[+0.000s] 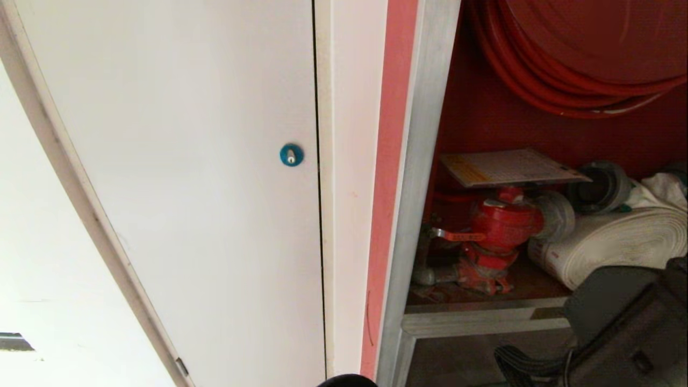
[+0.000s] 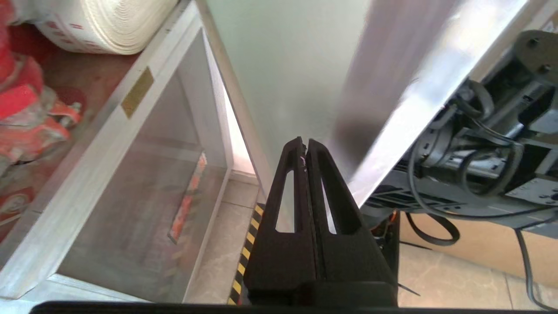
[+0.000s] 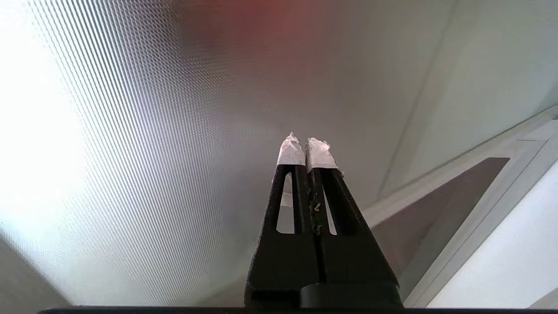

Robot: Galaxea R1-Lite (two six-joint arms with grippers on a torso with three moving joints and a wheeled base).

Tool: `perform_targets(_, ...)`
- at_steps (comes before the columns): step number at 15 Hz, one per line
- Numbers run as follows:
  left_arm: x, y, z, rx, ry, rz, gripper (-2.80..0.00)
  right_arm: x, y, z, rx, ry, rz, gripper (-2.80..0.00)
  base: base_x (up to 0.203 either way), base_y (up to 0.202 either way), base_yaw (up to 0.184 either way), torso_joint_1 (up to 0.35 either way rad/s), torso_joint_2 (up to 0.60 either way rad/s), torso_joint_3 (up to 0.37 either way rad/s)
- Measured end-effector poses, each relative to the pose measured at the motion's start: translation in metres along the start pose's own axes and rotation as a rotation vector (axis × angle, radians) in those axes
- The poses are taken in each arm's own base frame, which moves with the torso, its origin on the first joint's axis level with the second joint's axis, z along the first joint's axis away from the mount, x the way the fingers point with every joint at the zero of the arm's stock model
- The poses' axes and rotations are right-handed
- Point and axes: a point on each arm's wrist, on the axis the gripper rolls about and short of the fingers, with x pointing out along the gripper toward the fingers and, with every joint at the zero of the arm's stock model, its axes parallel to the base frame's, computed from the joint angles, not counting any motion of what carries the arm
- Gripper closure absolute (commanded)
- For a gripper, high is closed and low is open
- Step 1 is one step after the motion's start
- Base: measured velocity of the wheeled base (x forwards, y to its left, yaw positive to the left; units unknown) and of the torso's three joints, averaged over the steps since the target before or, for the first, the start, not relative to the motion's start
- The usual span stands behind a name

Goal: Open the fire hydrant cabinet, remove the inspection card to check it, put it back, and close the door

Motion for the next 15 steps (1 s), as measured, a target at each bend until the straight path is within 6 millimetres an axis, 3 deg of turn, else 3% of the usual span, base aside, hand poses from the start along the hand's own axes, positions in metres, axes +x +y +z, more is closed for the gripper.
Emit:
perform_targets(7,0.003,-0.013,0.000,0.003,-0.001,-0.032,0.00,0.000,0.000,0.000,0.000,0.000,-0.001,0.00,0.000,0.000,0.000,0.000,0.00,0.000)
perform_targets(15,0.001,-0.008,-0.004,0.001,0.012,-0.024,0.00,0.000,0.000,0.000,0.000,0.000,0.000,0.00,0.000,0.000,0.000,0.000,0.00,0.000)
